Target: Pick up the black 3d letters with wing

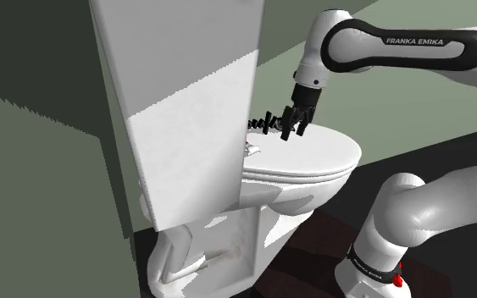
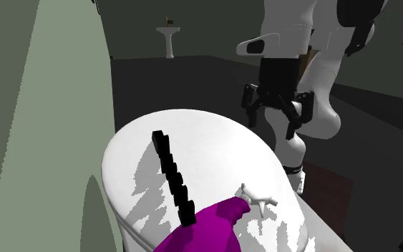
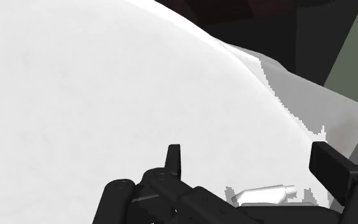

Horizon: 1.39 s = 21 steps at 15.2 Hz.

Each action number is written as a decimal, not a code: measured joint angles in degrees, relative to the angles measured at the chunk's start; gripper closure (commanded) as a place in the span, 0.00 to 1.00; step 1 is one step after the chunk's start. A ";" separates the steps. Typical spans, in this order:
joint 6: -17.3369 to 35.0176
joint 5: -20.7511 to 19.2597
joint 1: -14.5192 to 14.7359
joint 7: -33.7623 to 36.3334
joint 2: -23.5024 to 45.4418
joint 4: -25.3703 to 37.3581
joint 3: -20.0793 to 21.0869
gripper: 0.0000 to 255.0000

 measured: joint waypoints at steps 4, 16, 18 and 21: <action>0.69 -0.80 -1.09 0.25 4.58 3.53 -0.81 0.00; -1.42 -3.79 -6.13 1.57 29.49 28.48 -5.88 0.00; -1.92 -3.92 -6.83 1.86 33.37 32.57 -6.72 0.00; -2.13 -3.91 -7.37 2.06 37.02 36.14 -7.39 0.00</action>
